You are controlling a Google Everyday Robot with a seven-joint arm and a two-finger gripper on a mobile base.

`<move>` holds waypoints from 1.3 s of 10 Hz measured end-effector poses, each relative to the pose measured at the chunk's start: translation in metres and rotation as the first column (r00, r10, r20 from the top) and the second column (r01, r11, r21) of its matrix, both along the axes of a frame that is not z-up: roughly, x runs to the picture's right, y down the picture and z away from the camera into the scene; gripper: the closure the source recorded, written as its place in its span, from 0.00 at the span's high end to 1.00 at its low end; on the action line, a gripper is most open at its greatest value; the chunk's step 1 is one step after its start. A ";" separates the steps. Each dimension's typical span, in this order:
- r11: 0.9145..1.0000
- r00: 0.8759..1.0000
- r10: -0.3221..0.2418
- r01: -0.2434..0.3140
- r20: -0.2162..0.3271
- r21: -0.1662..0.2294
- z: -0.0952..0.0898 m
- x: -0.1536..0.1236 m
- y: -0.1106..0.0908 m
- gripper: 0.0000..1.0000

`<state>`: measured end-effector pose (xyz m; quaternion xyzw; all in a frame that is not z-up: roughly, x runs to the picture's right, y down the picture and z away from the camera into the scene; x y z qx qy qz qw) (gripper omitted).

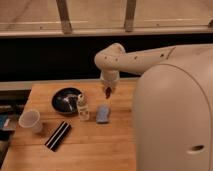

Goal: Place the pepper in the ceramic cup

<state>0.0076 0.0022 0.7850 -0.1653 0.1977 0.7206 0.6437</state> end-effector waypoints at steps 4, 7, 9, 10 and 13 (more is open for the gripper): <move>0.987 0.986 -0.156 0.153 0.054 0.059 -0.023 -0.083 -0.009 0.00; 0.959 0.955 -0.271 0.257 0.121 0.121 -0.056 -0.137 0.000 0.00; 0.944 0.928 -0.317 0.289 0.196 0.160 -0.066 -0.170 -0.001 0.00; 0.939 0.917 -0.329 0.292 0.226 0.180 -0.070 -0.179 -0.004 0.00; 0.939 0.915 -0.330 0.292 0.232 0.184 -0.071 -0.181 -0.004 0.00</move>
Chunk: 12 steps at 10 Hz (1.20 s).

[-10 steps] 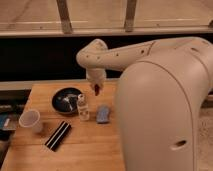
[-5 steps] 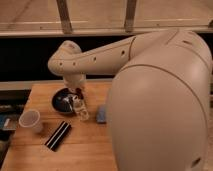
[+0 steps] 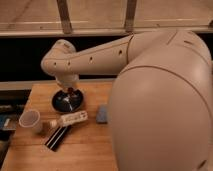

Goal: Place the pepper in the ceramic cup

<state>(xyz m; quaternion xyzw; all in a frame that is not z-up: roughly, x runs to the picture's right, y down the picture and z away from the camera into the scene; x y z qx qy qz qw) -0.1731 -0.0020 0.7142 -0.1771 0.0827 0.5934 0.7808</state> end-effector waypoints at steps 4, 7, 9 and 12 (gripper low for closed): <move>1.000 1.000 0.001 -0.001 -0.001 0.000 0.000 0.001 0.000 0.00; 1.000 1.000 -0.019 0.019 0.009 0.006 0.007 -0.001 0.000 0.00; 0.999 0.998 -0.048 0.047 0.047 0.027 0.013 -0.027 -0.006 0.00; 0.995 0.990 -0.072 0.063 0.122 0.077 0.018 -0.074 -0.016 0.00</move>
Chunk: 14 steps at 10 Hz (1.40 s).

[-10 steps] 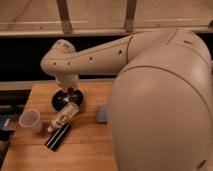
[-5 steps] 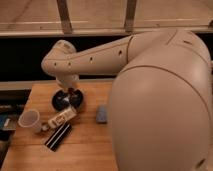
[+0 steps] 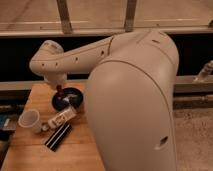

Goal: Place the pepper in the ceramic cup

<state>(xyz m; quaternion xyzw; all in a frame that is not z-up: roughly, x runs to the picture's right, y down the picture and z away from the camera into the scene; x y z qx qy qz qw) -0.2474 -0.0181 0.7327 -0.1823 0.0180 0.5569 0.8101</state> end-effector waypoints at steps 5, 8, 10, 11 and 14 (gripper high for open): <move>0.998 0.994 -0.041 0.046 0.101 -0.047 -0.012 -0.045 0.042 0.00; 0.990 0.982 -0.092 0.107 0.164 -0.087 -0.013 -0.072 0.064 0.00; 0.983 0.968 -0.127 0.152 0.215 -0.102 -0.013 -0.095 0.073 0.00; 0.979 0.959 -0.144 0.175 0.244 -0.107 -0.014 -0.107 0.078 0.00; 0.969 0.940 -0.184 0.223 0.288 -0.109 -0.019 -0.125 0.091 0.00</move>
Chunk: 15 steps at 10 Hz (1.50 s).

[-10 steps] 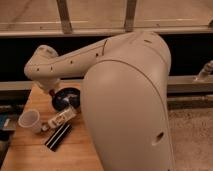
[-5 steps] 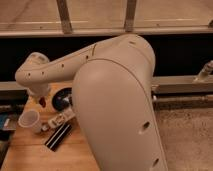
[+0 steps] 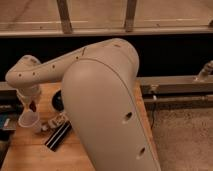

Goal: Place the pepper in the ceramic cup

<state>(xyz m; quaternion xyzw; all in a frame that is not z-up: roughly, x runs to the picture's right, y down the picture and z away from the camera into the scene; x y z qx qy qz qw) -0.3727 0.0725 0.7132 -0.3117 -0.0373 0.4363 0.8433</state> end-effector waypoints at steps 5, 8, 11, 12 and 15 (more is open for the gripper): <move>0.998 0.998 -0.019 0.022 0.052 -0.052 0.001 -0.014 0.024 0.00; 0.996 0.999 -0.006 0.010 0.053 -0.090 0.012 -0.014 0.038 0.00; 0.994 0.999 0.003 0.003 0.052 -0.113 0.011 -0.011 0.039 0.13; 0.993 0.999 0.000 0.006 0.054 -0.120 0.010 -0.012 0.040 0.25; 0.990 0.999 0.001 0.006 0.052 -0.140 0.011 -0.011 0.044 0.53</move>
